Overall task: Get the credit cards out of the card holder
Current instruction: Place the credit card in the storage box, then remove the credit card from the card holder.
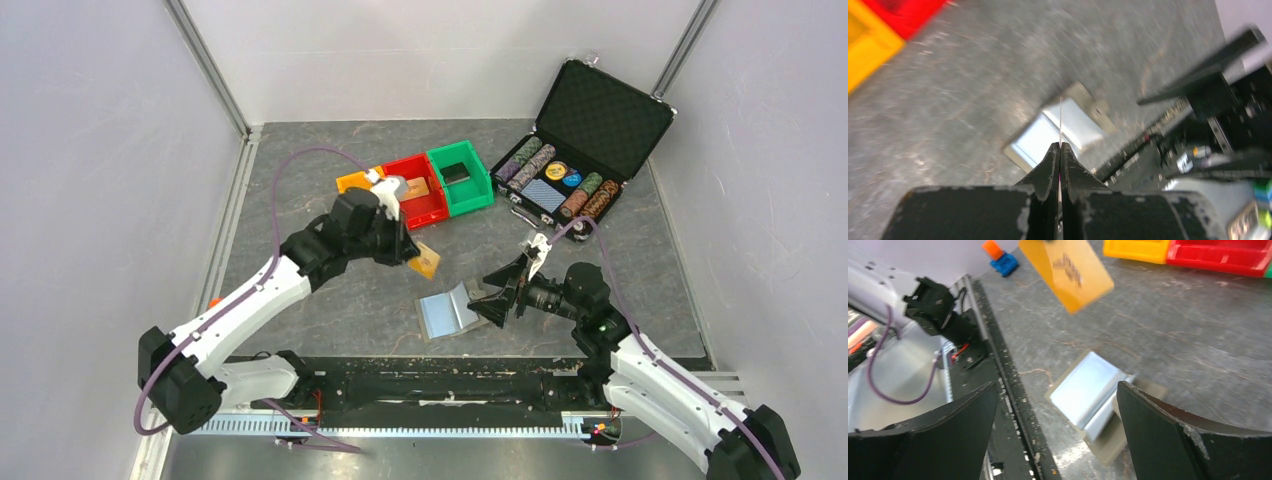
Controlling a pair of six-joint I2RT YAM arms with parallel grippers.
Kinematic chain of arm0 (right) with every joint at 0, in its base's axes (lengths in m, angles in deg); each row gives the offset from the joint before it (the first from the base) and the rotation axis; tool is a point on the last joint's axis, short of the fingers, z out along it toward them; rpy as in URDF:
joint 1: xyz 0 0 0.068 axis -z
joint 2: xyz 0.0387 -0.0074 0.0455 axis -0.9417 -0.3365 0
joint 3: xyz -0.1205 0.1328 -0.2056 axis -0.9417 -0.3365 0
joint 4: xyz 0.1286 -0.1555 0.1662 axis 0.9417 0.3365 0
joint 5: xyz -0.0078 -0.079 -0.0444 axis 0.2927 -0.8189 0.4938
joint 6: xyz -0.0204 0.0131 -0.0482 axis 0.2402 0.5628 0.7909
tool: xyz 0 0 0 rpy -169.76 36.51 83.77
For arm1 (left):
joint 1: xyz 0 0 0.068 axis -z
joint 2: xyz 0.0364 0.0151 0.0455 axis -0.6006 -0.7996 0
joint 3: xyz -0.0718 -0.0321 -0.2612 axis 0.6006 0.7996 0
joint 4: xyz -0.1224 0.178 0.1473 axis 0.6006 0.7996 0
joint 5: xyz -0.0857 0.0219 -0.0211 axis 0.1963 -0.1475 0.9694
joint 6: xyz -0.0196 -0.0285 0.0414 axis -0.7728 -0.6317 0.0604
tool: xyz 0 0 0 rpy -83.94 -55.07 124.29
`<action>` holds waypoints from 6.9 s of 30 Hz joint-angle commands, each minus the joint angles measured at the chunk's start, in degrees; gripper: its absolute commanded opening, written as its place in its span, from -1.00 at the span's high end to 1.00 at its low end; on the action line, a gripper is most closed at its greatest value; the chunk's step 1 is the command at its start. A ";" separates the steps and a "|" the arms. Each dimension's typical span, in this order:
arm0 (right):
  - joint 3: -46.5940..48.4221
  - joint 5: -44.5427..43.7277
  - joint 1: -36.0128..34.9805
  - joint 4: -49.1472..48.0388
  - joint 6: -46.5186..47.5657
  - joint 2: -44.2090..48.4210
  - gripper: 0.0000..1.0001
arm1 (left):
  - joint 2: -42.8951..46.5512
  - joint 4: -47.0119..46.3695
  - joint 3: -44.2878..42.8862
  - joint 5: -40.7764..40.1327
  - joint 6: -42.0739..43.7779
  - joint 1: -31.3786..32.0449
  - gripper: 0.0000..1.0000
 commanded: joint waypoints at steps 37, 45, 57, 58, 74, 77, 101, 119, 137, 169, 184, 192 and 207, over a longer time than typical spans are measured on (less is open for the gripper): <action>-1.46 -13.07 0.19 14.52 6.80 7.88 -0.96 | -39.56 -21.89 -24.37 -20.08 -14.75 -18.88 0.95; -0.56 -14.06 0.18 15.03 6.42 7.13 -0.96 | -42.49 -21.58 -26.47 -19.15 -17.05 -19.52 0.90; 0.73 -15.88 0.25 16.76 6.15 5.21 -0.96 | -47.44 -19.98 -29.34 -19.73 -19.62 -19.66 0.90; 0.77 -16.18 0.19 16.89 6.05 5.13 -0.96 | -47.61 -19.97 -29.39 -19.97 -19.81 -19.67 0.90; 1.04 -17.12 0.19 16.99 5.99 3.71 -0.96 | -51.39 -18.50 -33.02 -19.36 -19.65 -19.61 0.79; 1.01 -17.25 0.19 16.99 5.90 3.64 -0.96 | -51.51 -18.42 -32.97 -19.72 -19.65 -19.69 0.77; 2.15 -16.48 0.14 16.09 4.16 1.63 -0.96 | -52.09 -15.74 -37.90 -17.04 -17.45 -19.67 0.37; 5.57 -15.03 0.10 13.17 -4.25 -5.20 -0.81 | -32.06 -10.84 -24.51 -6.77 -14.60 -19.12 0.25; 14.44 -37.38 -19.72 13.00 -9.34 -16.24 -0.66 | 7.79 3.78 2.32 2.88 -3.30 -18.81 -0.86; 26.92 -55.31 -35.68 17.74 -7.96 -48.19 -0.69 | 26.81 11.28 12.49 -15.39 0.12 -18.86 -1.00; 24.92 -53.30 -35.67 15.42 -9.41 -48.37 -0.32 | 27.59 11.91 12.22 -15.56 0.74 -18.90 -1.00; 24.92 -52.25 -35.67 14.71 -10.40 -47.19 -0.18 | 26.96 11.91 12.33 -14.95 0.82 -18.91 -1.00; 23.60 -54.06 -35.63 15.19 -11.46 -43.69 -0.07 | 26.36 11.82 12.54 -14.27 0.82 -18.87 -1.00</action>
